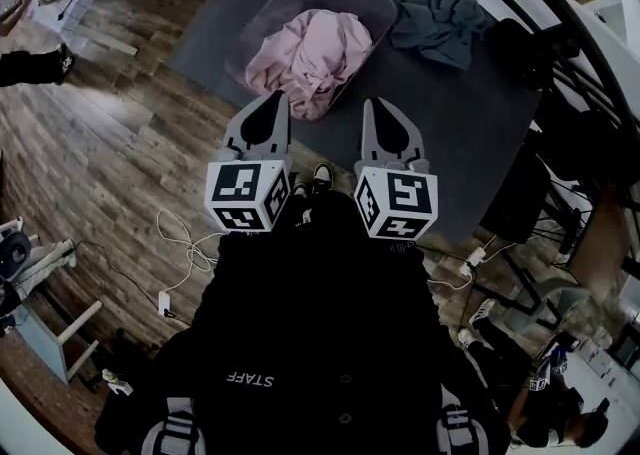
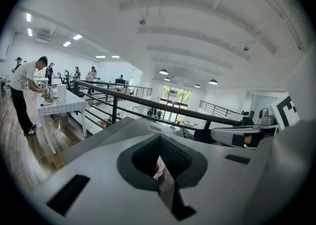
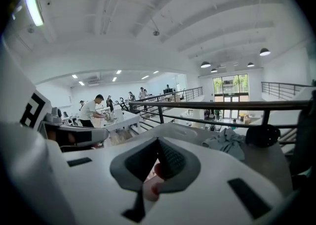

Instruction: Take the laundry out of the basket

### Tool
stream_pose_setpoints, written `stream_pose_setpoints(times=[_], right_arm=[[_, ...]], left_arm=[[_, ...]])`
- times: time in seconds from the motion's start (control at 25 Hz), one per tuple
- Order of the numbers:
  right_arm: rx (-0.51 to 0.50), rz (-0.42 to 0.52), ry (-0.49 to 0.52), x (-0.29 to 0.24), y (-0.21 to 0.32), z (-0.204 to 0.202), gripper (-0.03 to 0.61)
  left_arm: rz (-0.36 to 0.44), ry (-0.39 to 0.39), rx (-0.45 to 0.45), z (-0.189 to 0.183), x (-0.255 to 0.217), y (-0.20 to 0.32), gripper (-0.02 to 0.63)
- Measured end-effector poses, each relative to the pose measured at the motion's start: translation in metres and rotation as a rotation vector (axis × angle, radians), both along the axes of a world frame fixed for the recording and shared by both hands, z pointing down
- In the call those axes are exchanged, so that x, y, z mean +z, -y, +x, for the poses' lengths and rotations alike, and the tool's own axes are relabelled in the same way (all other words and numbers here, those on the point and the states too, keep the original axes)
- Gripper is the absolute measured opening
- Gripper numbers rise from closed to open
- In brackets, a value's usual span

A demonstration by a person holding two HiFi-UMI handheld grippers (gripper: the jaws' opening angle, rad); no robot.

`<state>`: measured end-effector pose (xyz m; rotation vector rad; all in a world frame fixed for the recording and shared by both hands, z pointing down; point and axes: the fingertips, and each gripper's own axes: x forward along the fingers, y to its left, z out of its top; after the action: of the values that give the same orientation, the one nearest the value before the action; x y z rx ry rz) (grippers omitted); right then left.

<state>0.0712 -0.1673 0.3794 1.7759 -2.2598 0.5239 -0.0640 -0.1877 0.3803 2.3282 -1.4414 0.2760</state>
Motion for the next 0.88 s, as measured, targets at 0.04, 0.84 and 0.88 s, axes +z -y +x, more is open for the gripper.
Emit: stream_pose_setpoints(times=[0.04,0.84,0.88], right_arm=[[0.003,-0.005,-0.001,0.002,0.000,-0.001,0.014],[-0.010,-0.150,-0.025,0.079,0.057,0.013,0.014],[-0.007,-0.156,-0.024,0.083,0.061,0.016,0.014]], left_arm=[[-0.005,0.003,0.006,0.000,0.004,0.002,0.002],[-0.240,0.061,0.063,0.034,0.115,0.091,0.003],[-0.249,0.065,0.063,0.035,0.120,0.096,0.003]])
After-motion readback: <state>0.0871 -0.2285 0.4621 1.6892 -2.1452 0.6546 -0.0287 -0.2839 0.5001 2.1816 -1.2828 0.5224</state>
